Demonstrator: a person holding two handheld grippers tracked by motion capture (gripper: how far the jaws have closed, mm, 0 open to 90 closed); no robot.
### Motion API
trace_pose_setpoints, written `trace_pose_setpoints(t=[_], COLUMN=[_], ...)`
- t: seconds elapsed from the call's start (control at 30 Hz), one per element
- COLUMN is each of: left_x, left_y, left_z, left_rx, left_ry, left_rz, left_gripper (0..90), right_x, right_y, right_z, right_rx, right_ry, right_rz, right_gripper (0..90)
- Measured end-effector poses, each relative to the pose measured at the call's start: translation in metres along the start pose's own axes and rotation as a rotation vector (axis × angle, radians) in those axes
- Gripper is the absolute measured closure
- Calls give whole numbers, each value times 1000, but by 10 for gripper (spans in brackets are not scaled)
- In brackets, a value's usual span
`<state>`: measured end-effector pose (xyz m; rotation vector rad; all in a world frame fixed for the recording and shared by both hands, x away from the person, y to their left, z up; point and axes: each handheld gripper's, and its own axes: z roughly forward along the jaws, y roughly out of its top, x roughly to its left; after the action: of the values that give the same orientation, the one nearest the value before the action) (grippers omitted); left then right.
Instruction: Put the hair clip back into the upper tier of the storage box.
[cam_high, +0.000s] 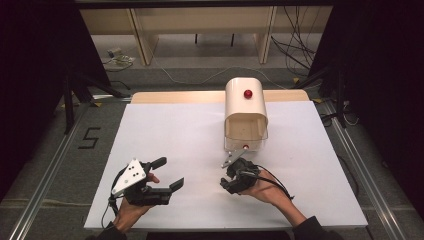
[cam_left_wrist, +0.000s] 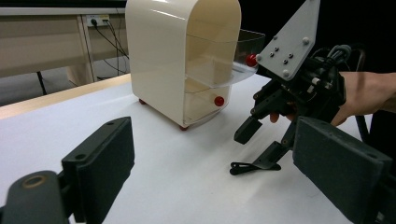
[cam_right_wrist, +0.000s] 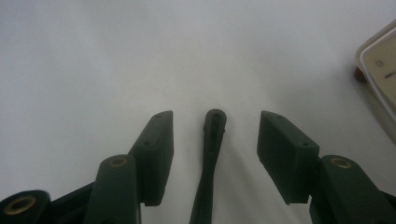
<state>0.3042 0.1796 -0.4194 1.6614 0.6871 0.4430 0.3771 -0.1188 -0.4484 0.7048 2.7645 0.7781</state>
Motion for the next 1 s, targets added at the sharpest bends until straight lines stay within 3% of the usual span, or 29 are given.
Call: trace_pose_setpoints(t=[0.4,1.0], left_x=[0,0], left_y=[0,0], left_z=[0,0], left_rx=[-1,-1], left_ry=[0,-1], left_rz=[0,1], left_gripper=[122,122], right_x=[-3,-5], right_y=[1,0], right_z=[11,24], right_rx=[58,90], right_ry=[7,20], right_rz=[21,32], right_gripper=[582,717])
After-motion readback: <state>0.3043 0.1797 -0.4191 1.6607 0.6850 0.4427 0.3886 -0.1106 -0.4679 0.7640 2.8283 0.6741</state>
